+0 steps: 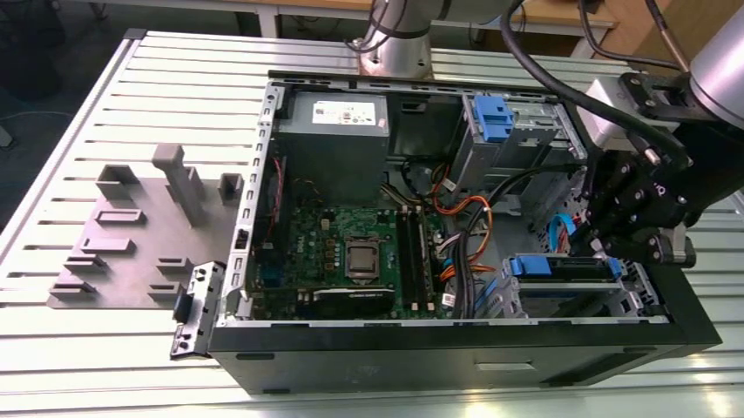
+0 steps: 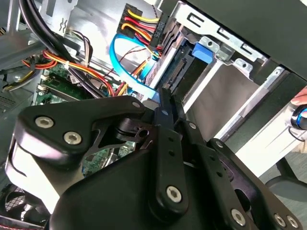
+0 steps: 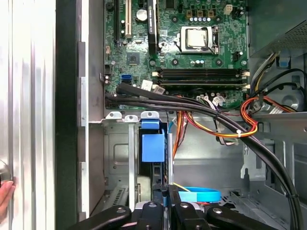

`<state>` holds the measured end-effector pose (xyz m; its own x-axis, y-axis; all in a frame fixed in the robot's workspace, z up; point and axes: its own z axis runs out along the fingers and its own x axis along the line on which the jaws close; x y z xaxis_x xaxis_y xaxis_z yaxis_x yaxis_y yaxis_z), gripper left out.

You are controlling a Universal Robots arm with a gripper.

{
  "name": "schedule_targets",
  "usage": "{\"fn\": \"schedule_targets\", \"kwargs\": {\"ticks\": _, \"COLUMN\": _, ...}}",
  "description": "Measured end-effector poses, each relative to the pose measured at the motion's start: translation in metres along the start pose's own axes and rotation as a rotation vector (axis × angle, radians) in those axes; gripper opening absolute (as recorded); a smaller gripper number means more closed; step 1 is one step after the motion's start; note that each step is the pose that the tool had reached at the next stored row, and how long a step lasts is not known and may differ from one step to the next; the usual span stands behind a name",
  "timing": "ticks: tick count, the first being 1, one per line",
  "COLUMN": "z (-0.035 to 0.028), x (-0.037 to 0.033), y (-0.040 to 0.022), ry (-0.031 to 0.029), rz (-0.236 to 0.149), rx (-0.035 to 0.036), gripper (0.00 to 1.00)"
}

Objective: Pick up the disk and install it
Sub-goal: 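Insert the first disk wire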

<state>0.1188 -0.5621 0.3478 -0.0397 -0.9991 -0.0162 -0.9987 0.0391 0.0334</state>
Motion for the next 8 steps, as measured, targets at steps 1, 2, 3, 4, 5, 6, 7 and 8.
{"fn": "schedule_targets", "kwargs": {"ticks": 1, "z": 0.0007, "x": 0.0003, "y": 0.0000, "ry": -0.0036, "rz": 0.000, "rx": -0.0001, "gripper": 0.16}}
{"fn": "schedule_targets", "kwargs": {"ticks": 2, "z": 0.0017, "x": 0.0005, "y": -0.0001, "ry": -0.0065, "rz": 0.000, "rx": -0.0002, "gripper": 0.16}}
{"fn": "schedule_targets", "kwargs": {"ticks": 3, "z": 0.0024, "x": 0.0006, "y": -0.0001, "ry": -0.0086, "rz": 0.000, "rx": -0.0003, "gripper": 0.16}}
{"fn": "schedule_targets", "kwargs": {"ticks": 4, "z": 0.0028, "x": 0.0008, "y": -0.0001, "ry": -0.0095, "rz": 0.000, "rx": -0.0004, "gripper": 0.16}}
{"fn": "schedule_targets", "kwargs": {"ticks": 5, "z": 0.0031, "x": 0.0011, "y": -0.0002, "ry": -0.0096, "rz": 0.000, "rx": -0.0003, "gripper": 0.16}}
{"fn": "schedule_targets", "kwargs": {"ticks": 6, "z": 0.0033, "x": 0.0022, "y": -0.0002, "ry": -0.0096, "rz": 0.000, "rx": -0.0004, "gripper": 0.16}}
{"fn": "schedule_targets", "kwargs": {"ticks": 7, "z": 0.0036, "x": 0.0031, "y": -0.0002, "ry": -0.0099, "rz": 0.000, "rx": -0.0004, "gripper": 0.16}}
{"fn": "schedule_targets", "kwargs": {"ticks": 8, "z": 0.0038, "x": 0.0039, "y": -0.0003, "ry": -0.0102, "rz": 0.000, "rx": -0.0004, "gripper": 0.16}}
